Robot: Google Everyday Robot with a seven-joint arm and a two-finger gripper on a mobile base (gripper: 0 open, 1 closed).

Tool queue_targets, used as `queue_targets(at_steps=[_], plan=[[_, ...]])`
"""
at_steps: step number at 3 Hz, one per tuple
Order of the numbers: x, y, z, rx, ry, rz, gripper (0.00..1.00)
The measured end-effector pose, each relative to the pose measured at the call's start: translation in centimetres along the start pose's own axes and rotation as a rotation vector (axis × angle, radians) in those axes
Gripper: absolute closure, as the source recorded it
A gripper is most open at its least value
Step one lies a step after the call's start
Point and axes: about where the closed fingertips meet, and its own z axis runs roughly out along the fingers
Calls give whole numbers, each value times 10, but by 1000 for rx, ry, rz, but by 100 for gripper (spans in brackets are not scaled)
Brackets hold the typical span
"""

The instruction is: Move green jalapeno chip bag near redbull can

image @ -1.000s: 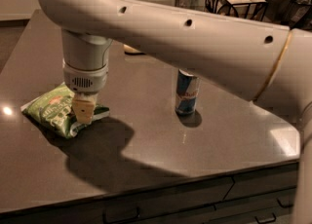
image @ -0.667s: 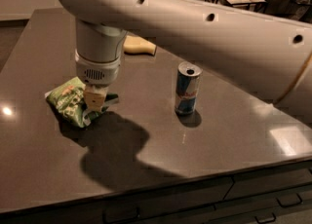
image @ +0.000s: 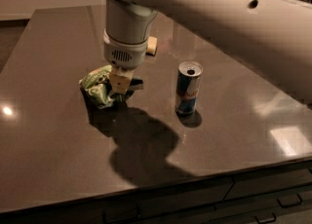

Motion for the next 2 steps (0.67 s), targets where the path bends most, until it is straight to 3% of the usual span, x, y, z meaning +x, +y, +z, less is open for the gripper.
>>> queue_targets(at_steps=[1, 2], plan=[[20, -9, -9, 13, 31, 46, 84], [35, -15, -12, 17, 58, 83, 59]])
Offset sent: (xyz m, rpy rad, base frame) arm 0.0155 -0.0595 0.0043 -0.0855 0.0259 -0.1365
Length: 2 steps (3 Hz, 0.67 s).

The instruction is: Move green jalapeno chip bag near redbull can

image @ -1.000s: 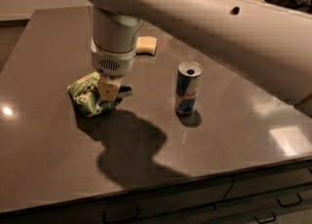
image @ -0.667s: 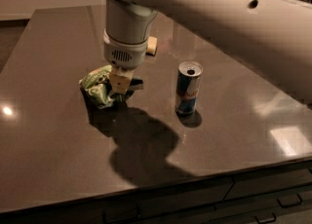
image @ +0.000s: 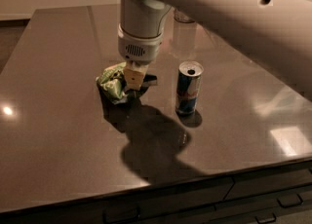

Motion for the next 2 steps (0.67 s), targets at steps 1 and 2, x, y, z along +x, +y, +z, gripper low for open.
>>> queue_targets(at_steps=[1, 2], plan=[[10, -6, 2, -2, 15, 26, 37], [16, -10, 5, 3, 30, 45, 13]])
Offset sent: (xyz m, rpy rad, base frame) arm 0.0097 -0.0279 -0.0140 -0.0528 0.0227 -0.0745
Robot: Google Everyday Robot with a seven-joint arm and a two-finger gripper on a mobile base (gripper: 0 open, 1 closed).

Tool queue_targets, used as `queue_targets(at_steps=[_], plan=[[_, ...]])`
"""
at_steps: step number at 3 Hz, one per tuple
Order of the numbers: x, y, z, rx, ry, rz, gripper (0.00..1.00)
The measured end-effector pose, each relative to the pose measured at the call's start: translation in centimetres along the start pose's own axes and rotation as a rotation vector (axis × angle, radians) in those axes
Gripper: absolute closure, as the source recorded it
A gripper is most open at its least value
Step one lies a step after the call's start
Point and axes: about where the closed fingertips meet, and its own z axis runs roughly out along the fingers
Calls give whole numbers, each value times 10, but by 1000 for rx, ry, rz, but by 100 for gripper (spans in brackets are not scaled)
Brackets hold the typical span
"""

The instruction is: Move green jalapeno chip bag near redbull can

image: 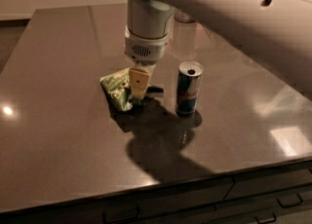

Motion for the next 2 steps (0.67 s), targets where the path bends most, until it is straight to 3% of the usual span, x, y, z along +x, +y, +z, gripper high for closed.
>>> queue_targets(at_steps=[1, 2], plan=[[-2, 0, 0, 3, -6, -2, 0], [-2, 0, 0, 3, -6, -2, 0]])
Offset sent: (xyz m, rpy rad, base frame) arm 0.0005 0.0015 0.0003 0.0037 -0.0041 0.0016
